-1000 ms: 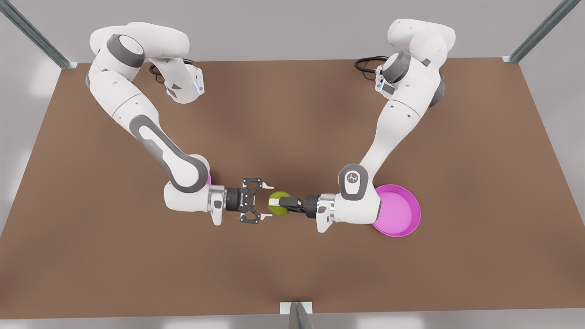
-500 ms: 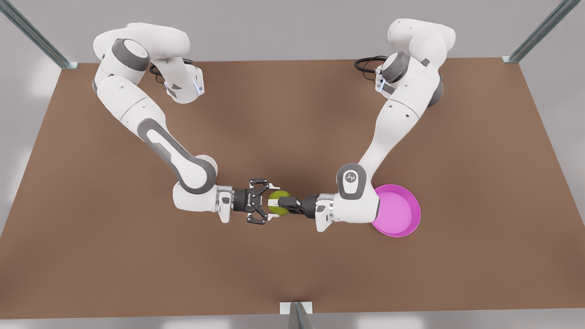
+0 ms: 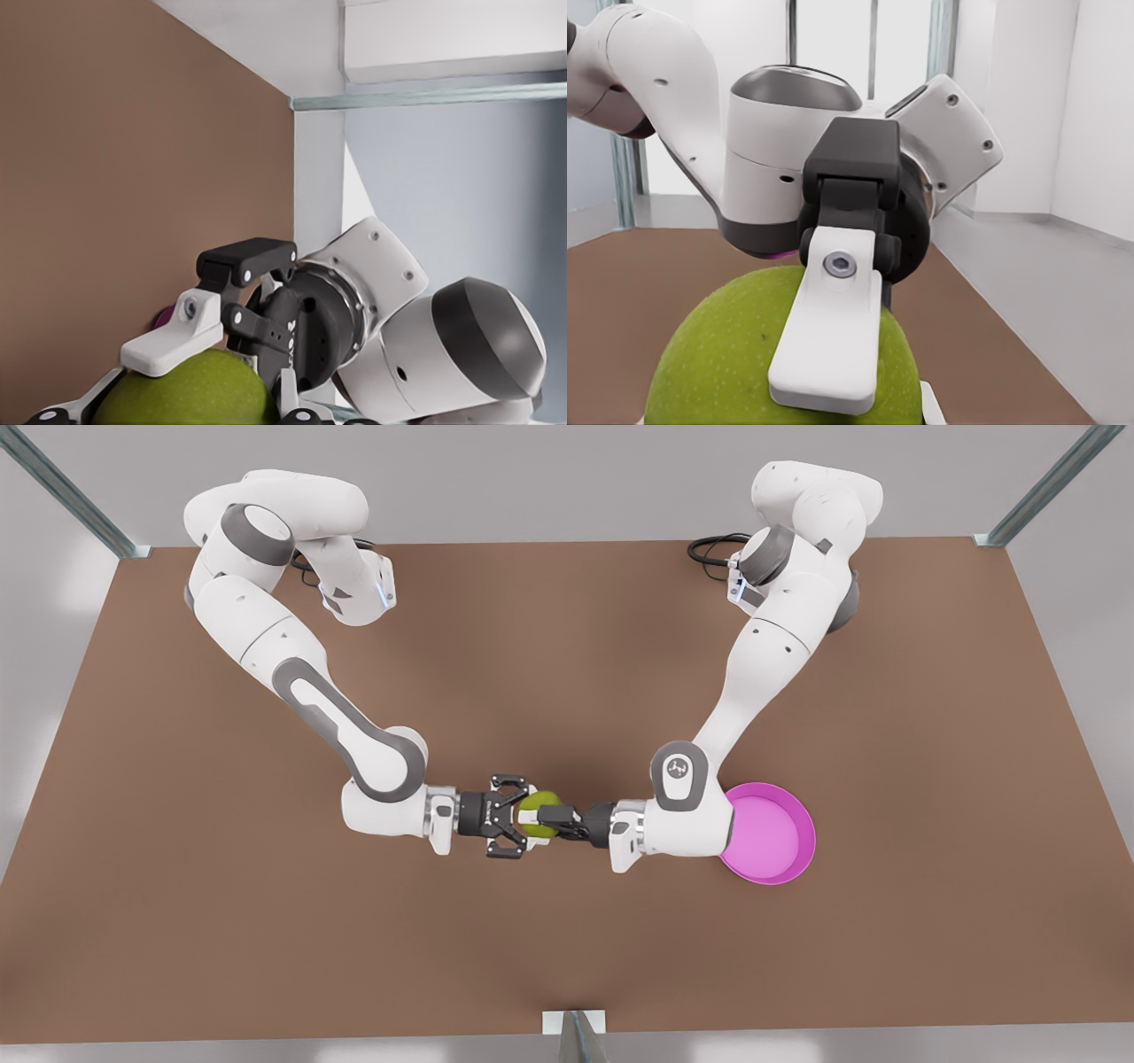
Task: Use the left arm to pick up the apple from the plate, transfer it to the gripper of the right arm, and then use the right arm to place it into the bowl
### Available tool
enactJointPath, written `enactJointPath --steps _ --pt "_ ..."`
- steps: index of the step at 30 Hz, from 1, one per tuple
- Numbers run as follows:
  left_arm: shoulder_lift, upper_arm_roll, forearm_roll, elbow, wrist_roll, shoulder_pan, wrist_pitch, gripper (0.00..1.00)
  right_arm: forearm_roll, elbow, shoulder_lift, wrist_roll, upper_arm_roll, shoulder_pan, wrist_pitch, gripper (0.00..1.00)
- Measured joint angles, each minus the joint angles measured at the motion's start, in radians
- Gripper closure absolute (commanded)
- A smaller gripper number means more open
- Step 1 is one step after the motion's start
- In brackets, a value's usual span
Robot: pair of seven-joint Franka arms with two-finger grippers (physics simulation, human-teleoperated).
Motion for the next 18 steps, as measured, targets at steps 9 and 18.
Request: enactJointPath --steps 9,18 --pt "-0.001 0.000 -0.002 0.000 0.011 -0.001 0.001 0.00 -0.004 -0.001 -0.002 -0.019 0.007 -0.025 -0.008 0.18" --pt "-0.038 0.005 0.013 0.001 -0.019 0.068 -0.035 0.00 -0.089 -0.023 -0.018 -0.031 0.011 -0.178 -0.114 0.18"
